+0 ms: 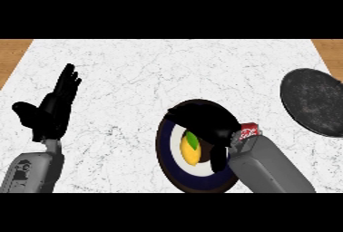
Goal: Pick the lemon from the plate and place it in the pan
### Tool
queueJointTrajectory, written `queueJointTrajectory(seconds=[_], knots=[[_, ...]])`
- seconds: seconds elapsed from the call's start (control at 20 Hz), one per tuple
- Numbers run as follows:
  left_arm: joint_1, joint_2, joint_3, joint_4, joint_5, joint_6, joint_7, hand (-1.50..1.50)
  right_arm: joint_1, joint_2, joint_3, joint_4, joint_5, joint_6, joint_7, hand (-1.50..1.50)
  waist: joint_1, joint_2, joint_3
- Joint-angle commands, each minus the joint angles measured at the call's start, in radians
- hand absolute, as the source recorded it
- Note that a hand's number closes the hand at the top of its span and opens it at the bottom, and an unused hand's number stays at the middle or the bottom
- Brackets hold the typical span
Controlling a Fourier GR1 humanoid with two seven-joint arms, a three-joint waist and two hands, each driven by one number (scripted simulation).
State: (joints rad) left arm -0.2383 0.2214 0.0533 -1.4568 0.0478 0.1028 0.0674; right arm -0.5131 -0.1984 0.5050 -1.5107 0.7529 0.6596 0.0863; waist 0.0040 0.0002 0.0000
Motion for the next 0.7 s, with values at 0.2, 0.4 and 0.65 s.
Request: queueJointTrajectory(seconds=[0.2,0.4,0.65], knots=[[0.022,0.023,0.043,-0.050,0.014,-0.030,0.030,0.00,0.069,0.009,0.041,-0.055,0.128,0.044,0.048,-1.50,-0.003,-0.002,0.000],[0.010,0.003,0.046,0.034,0.004,-0.049,-0.030,0.00,0.023,0.074,0.047,0.113,0.191,-0.005,-0.006,-1.50,0.000,0.001,0.000],[0.010,-0.082,-0.010,0.068,-0.077,0.028,-0.085,0.00,0.021,0.063,0.025,0.119,0.235,-0.016,-0.058,-1.50,-0.003,0.001,0.000]])
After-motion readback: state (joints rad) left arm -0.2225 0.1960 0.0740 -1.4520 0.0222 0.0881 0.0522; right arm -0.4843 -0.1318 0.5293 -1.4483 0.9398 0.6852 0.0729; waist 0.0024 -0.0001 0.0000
